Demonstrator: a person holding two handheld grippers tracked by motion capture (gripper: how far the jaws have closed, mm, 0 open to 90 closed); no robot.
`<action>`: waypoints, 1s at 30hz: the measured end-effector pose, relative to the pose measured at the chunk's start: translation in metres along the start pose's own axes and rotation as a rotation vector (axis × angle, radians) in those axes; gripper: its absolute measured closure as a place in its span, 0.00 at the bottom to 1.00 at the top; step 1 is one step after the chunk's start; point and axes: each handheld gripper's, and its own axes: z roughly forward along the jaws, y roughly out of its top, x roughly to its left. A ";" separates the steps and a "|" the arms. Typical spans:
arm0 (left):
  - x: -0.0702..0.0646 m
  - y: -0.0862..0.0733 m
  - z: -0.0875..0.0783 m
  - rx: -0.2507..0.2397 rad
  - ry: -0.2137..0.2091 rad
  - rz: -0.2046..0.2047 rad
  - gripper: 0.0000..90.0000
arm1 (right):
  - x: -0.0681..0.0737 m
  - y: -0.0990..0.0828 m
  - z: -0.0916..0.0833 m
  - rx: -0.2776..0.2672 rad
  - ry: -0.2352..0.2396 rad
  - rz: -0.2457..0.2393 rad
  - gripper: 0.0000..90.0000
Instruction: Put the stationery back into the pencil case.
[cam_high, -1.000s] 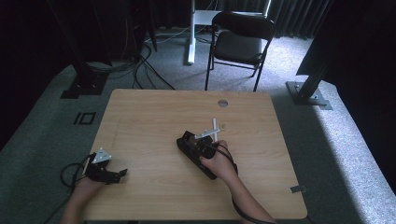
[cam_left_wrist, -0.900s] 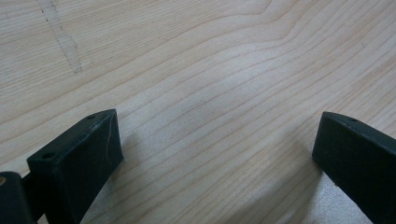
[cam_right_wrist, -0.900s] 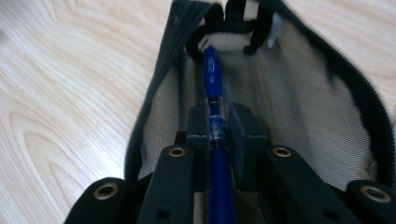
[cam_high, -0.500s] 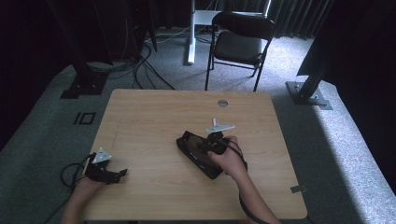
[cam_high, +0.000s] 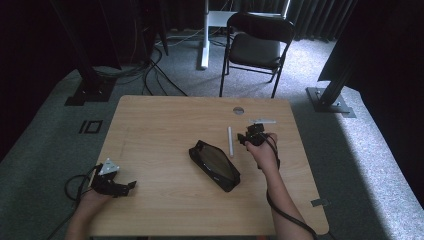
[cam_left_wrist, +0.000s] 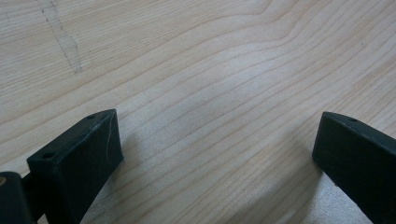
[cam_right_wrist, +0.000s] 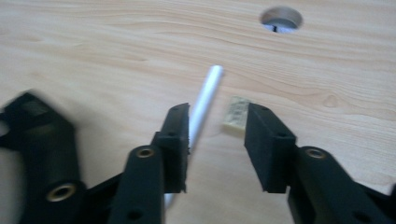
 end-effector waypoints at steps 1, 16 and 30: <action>0.000 0.000 0.000 0.000 0.000 0.000 0.02 | -0.003 0.001 0.006 0.006 -0.014 0.004 0.65; 0.000 0.000 0.000 0.001 0.000 0.000 0.02 | -0.016 -0.005 0.071 0.060 -0.074 0.065 0.60; 0.000 0.000 0.000 0.000 0.002 -0.001 0.02 | -0.006 0.005 0.033 0.056 -0.017 0.039 0.76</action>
